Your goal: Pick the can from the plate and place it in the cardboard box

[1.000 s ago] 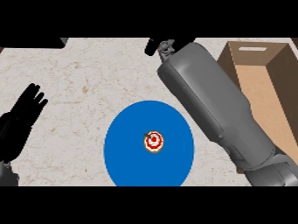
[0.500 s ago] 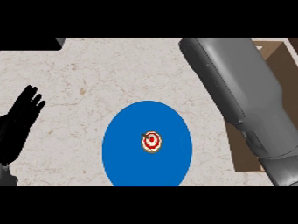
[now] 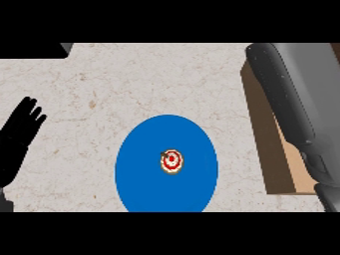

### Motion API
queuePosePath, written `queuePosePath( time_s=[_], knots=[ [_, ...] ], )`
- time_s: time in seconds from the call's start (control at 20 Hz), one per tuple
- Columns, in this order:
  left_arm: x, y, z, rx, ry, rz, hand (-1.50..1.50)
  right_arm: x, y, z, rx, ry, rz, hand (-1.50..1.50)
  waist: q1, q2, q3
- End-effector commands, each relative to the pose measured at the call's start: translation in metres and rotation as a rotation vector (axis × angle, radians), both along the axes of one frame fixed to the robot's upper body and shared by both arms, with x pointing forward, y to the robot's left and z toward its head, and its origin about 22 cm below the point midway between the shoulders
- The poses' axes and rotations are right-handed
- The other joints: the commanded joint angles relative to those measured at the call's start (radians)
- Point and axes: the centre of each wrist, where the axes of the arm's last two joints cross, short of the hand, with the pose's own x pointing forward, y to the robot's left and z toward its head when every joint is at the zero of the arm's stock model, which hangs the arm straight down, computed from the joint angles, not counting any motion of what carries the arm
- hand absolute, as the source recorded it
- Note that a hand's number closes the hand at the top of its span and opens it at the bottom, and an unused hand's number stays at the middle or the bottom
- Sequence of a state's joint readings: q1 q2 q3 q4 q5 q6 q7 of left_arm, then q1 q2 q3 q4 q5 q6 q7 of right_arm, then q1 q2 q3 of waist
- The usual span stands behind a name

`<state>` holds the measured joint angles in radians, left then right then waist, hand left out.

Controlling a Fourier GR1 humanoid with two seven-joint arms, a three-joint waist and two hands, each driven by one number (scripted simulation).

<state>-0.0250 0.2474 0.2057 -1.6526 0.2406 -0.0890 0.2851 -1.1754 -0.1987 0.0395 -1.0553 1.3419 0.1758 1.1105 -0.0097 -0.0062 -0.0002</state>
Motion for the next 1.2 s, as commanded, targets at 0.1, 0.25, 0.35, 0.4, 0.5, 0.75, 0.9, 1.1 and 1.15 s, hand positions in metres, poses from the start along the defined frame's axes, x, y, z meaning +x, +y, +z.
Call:
queuePosePath(
  time_s=[0.1, 0.25, 0.35, 0.4, 0.5, 0.75, 0.9, 1.1, 1.15],
  knots=[
    [0.009, 0.000, 0.005, 0.010, -0.004, -0.002, 0.00, -0.002, -0.054, -0.031, 0.043, 0.026, -0.105, 1.50, 0.004, 0.006, 0.000],
    [0.003, -0.007, -0.015, -0.001, -0.002, -0.007, 0.00, -0.016, -0.065, -0.049, 0.058, 0.035, -0.114, 1.50, 0.001, 0.004, 0.000],
    [0.002, -0.011, 0.002, 0.004, -0.014, -0.013, 0.00, -0.005, -0.076, -0.070, 0.083, 0.044, -0.112, 1.50, 0.014, 0.006, 0.000],
    [0.002, -0.006, -0.002, -0.009, -0.007, 0.004, 0.00, -0.013, -0.071, -0.066, 0.106, 0.047, -0.103, 1.50, 0.011, 0.005, 0.000],
    [-0.006, -0.009, 0.006, -0.001, -0.010, -0.020, 0.00, -0.017, -0.072, -0.075, 0.145, 0.061, -0.099, 1.50, 0.014, 0.004, 0.000],
    [0.001, -0.010, -0.004, -0.018, -0.007, -0.022, 0.00, -0.012, -0.090, -0.124, 0.305, 0.168, -0.231, 1.50, 0.014, 0.007, 0.000],
    [0.000, -0.008, -0.001, -0.005, -0.005, -0.008, 0.00, -0.028, -0.101, -0.128, 0.366, 0.205, -0.203, -1.50, 0.006, 0.004, 0.000],
    [0.001, 0.004, 0.003, -0.008, -0.019, -0.015, 0.00, -0.036, -0.111, -0.155, 0.386, 0.131, -0.091, -1.50, 0.012, 0.006, 0.000],
    [-0.002, -0.003, 0.004, -0.006, -0.016, -0.032, 0.00, -0.022, -0.115, -0.117, 0.386, 0.088, -0.078, -1.50, 0.016, 0.006, 0.000]
  ],
)
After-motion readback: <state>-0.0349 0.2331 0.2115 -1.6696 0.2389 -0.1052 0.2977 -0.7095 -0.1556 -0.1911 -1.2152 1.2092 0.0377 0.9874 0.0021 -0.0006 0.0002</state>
